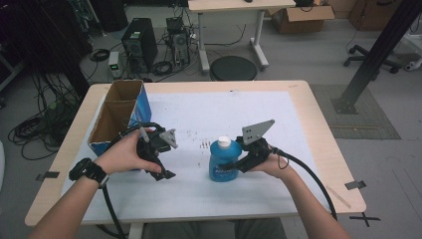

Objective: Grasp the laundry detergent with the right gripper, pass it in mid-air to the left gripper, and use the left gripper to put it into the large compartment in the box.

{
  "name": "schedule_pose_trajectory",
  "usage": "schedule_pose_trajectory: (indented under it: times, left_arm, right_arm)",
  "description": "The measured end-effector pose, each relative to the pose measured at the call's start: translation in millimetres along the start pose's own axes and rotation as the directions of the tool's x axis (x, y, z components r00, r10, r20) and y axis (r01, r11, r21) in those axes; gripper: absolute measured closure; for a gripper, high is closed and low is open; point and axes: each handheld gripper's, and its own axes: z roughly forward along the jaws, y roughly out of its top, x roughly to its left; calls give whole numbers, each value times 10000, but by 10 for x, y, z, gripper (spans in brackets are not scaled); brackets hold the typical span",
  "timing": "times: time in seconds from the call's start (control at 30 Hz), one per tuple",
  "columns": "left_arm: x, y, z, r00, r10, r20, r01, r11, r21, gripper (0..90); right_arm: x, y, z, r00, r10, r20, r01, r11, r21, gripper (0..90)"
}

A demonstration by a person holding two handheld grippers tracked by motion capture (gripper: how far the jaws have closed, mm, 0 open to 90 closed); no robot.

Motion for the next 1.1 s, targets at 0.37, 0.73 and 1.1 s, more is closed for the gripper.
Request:
schedule_pose_trajectory:
  times: [0.37, 0.73, 1.1]
  left_arm:
    - [2, -1, -21, 10000, -18, 28, 18, 10000, -42, 56]
    - [-3, 37, -75, 10000, 68, -4, -68, 9999, -81, 56]
    - [-19, 151, -336, 9993, 182, -313, -195, 9988, -446, 47]
  right_arm:
    - [-5, -1, -8, 10000, -44, -12, 44, 10000, -25, 413]
    - [-14, 41, -34, 10000, 34, 84, -35, 9999, 140, 416]
    - [-46, 327, -183, 9999, -73, 121, 75, 9999, -129, 417]
